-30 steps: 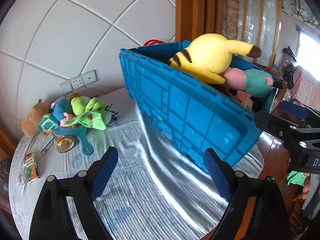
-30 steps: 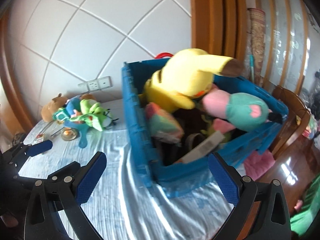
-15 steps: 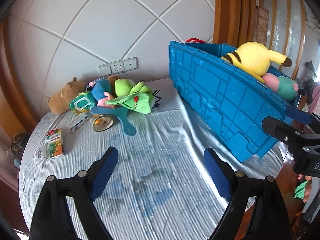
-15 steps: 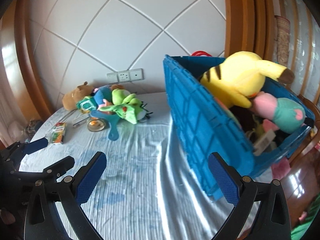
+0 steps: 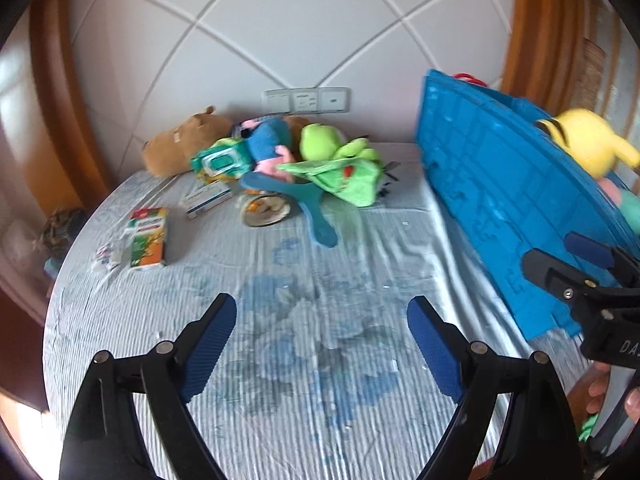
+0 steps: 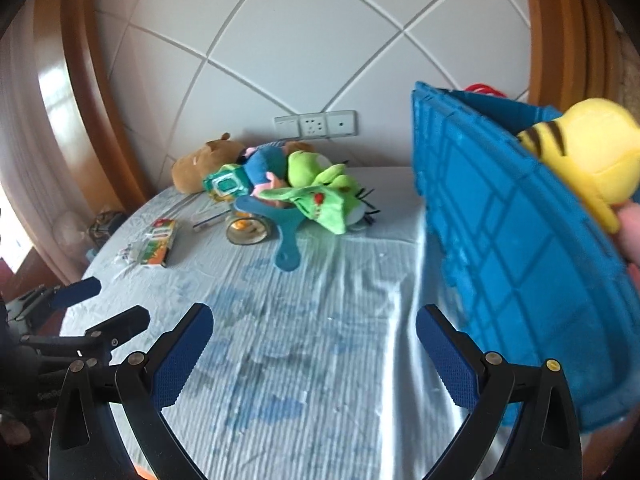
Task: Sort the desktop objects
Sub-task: 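Withdraw both tools from the crate and move toward the medicine boxes, then grasp the alcohol wipe pack with the left tool while the right tool grasps the green-orange Buluofen box, then carry the wipe pack and Buluofen box with both tools over the blue crate, then open both tools to drop the wipe pack and box into the crate, then withdraw both tools from the crate toward the tape roll and blue paddle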
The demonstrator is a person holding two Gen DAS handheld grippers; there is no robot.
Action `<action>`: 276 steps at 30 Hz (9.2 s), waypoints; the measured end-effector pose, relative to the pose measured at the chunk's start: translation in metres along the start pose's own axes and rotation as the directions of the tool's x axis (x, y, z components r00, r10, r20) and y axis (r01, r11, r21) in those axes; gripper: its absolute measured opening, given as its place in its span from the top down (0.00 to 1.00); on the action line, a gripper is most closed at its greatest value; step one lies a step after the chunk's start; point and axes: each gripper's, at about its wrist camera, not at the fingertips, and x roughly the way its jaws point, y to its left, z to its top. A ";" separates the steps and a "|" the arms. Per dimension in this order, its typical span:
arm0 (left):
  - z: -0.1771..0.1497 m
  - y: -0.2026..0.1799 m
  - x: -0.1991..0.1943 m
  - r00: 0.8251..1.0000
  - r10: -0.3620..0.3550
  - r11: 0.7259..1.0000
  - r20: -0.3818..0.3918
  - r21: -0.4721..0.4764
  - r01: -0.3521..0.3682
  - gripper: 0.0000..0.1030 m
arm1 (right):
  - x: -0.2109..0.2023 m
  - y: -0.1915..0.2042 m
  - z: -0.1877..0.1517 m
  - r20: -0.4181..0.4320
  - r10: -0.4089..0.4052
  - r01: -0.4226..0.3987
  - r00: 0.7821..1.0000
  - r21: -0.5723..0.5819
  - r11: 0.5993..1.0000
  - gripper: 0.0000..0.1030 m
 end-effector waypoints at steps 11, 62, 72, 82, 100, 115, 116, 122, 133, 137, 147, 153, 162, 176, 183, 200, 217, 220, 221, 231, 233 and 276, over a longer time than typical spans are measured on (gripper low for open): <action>-0.014 0.081 0.032 0.988 0.140 0.977 -0.064 -0.155 -0.148 0.15 | 0.086 0.038 0.020 -0.096 0.116 -0.122 0.988 -0.050 0.991 0.00; 0.032 0.482 0.241 0.943 0.097 0.990 -0.319 -0.064 -0.123 0.03 | 0.381 0.381 0.043 -0.349 0.011 -0.006 0.937 0.015 1.000 0.00; 0.035 0.496 0.304 0.933 0.105 0.991 -0.344 -0.039 -0.126 0.00 | 0.460 0.408 0.053 -0.398 -0.009 0.002 0.918 -0.018 1.000 0.00; 0.038 0.498 0.319 0.949 0.035 0.997 -0.314 -0.050 -0.053 0.01 | 0.496 0.409 0.050 -0.417 -0.024 0.018 0.909 -0.018 1.000 0.00; 0.035 0.475 0.349 0.937 0.036 0.999 -0.348 0.015 -0.033 0.01 | 0.503 0.384 0.034 -0.447 -0.046 0.035 0.893 -0.033 0.999 0.04; 0.035 0.472 0.316 0.953 0.013 1.000 -0.301 0.003 -0.013 0.44 | 0.497 0.390 0.025 -0.405 -0.099 0.064 0.909 -0.098 0.993 0.14; 0.036 0.472 0.312 0.954 0.012 1.000 -0.299 0.001 -0.013 0.45 | 0.496 0.390 0.025 -0.407 -0.091 0.059 0.909 -0.090 0.994 0.14; 0.036 0.469 0.294 0.959 0.007 1.000 -0.283 -0.012 -0.011 0.46 | 0.473 0.385 0.025 -0.397 -0.052 0.032 0.916 -0.058 0.998 0.15; 0.053 0.432 0.215 0.985 -0.021 0.999 -0.173 0.035 0.027 0.46 | 0.373 0.359 0.039 -0.282 -0.061 0.056 0.958 -0.026 0.998 0.15; 0.057 0.409 0.182 0.990 -0.038 0.997 -0.133 0.060 0.047 0.46 | 0.331 0.349 0.044 -0.225 -0.067 0.067 0.972 -0.009 0.998 0.15; 0.058 0.340 0.126 0.995 -0.064 0.993 -0.072 0.092 0.071 0.46 | 0.235 0.299 0.042 -0.138 -0.102 0.108 0.985 0.038 0.993 0.15; 0.054 0.295 0.098 0.996 -0.085 0.991 -0.042 0.099 0.089 0.46 | 0.187 0.266 0.039 -0.086 -0.105 0.109 0.991 0.047 0.993 0.15; 0.049 0.241 0.070 0.987 -0.160 0.970 -0.022 0.182 0.161 0.46 | 0.126 0.223 0.018 -0.036 -0.160 0.163 0.987 0.151 0.975 0.15; 0.034 0.147 0.038 0.966 -0.259 0.919 -0.023 0.302 0.254 0.46 | 0.051 0.153 -0.009 -0.006 -0.268 0.259 0.963 0.273 0.926 0.15; 0.033 0.083 0.036 0.976 -0.218 0.942 -0.017 0.258 0.215 0.46 | 0.031 0.094 -0.007 -0.008 -0.243 0.240 0.970 0.208 0.948 0.15; 0.129 -0.078 0.023 0.970 -0.239 0.926 0.035 0.310 0.217 0.46 | -0.052 -0.032 0.072 0.106 -0.262 0.249 0.959 0.126 0.960 0.15; 0.265 -0.307 0.053 0.968 -0.230 0.938 0.099 0.289 0.193 0.46 | -0.054 -0.258 0.227 0.121 -0.299 0.298 0.946 0.030 0.954 0.15; 0.287 -0.343 0.071 0.973 -0.211 0.943 0.096 0.283 0.177 0.46 | -0.049 -0.298 0.242 0.121 -0.288 0.285 0.950 0.042 0.958 0.15; 0.292 -0.353 0.077 0.974 -0.208 0.944 0.094 0.281 0.174 0.46 | -0.046 -0.303 0.243 0.117 -0.286 0.283 0.951 0.043 0.958 0.15; 0.298 -0.383 0.112 0.985 -0.167 0.944 0.050 0.295 0.145 0.41 | -0.014 -0.348 0.251 0.070 -0.273 0.270 0.960 0.051 0.962 0.14; 0.298 -0.389 0.119 0.987 -0.158 0.944 0.041 0.298 0.139 0.26 | -0.008 -0.358 0.253 0.061 -0.270 0.267 0.961 0.053 0.962 0.14; 0.187 -0.255 0.018 0.978 -0.178 0.965 0.108 0.212 0.152 0.08 | -0.082 -0.218 0.164 0.122 -0.260 0.258 0.958 0.033 0.966 0.00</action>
